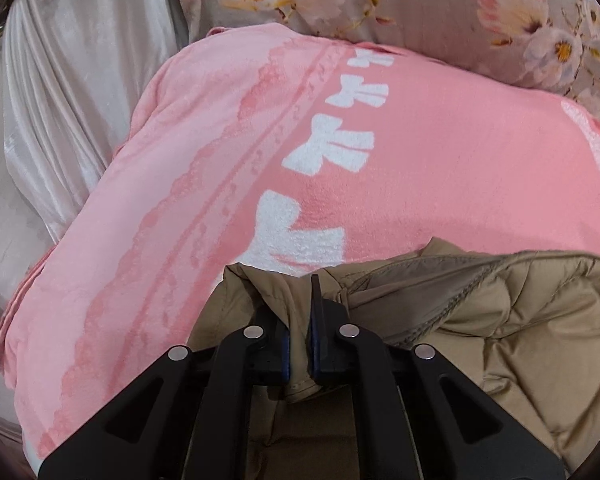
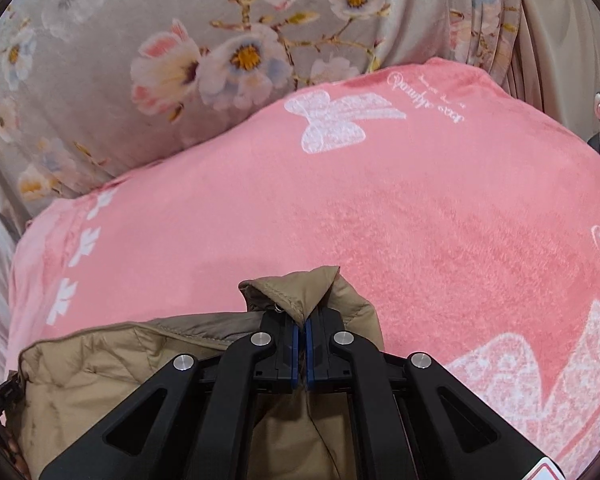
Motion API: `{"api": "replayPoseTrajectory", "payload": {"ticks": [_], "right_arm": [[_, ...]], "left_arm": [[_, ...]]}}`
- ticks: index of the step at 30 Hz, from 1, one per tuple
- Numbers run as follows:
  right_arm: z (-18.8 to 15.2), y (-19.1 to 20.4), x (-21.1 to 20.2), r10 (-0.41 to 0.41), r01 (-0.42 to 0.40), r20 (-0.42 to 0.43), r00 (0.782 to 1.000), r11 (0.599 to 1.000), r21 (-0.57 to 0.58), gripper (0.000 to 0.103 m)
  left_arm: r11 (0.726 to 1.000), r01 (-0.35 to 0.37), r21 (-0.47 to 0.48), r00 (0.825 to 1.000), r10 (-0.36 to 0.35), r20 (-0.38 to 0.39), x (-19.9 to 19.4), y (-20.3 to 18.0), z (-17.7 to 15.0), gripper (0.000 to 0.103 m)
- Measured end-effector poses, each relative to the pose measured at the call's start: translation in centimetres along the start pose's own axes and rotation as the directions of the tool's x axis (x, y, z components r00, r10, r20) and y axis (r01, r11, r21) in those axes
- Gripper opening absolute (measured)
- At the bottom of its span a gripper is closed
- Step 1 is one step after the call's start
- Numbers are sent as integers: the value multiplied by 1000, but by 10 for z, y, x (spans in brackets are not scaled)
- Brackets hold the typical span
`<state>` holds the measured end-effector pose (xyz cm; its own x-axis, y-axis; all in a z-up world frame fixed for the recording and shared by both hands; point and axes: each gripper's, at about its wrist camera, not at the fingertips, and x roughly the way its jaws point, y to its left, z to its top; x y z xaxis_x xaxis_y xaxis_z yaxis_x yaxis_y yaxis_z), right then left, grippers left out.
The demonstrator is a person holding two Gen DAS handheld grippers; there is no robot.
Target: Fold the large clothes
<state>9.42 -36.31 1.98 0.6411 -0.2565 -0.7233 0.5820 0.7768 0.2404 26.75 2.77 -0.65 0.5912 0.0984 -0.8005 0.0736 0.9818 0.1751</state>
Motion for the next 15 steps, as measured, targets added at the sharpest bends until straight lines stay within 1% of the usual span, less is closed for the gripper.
{"api": "replayPoseTrajectory", "payload": {"ticks": [5,15], "right_arm": [[-18,-1,26,-30,29,-58,998,999,-26,2],[-27,5,42,-60,54,-88,994,996,-67,2]], "left_arm": [[999,-23,24,1000,23,2,13,-9,-10,8],[999,-35,28,999,34,21,23,-16,-19,7]]}}
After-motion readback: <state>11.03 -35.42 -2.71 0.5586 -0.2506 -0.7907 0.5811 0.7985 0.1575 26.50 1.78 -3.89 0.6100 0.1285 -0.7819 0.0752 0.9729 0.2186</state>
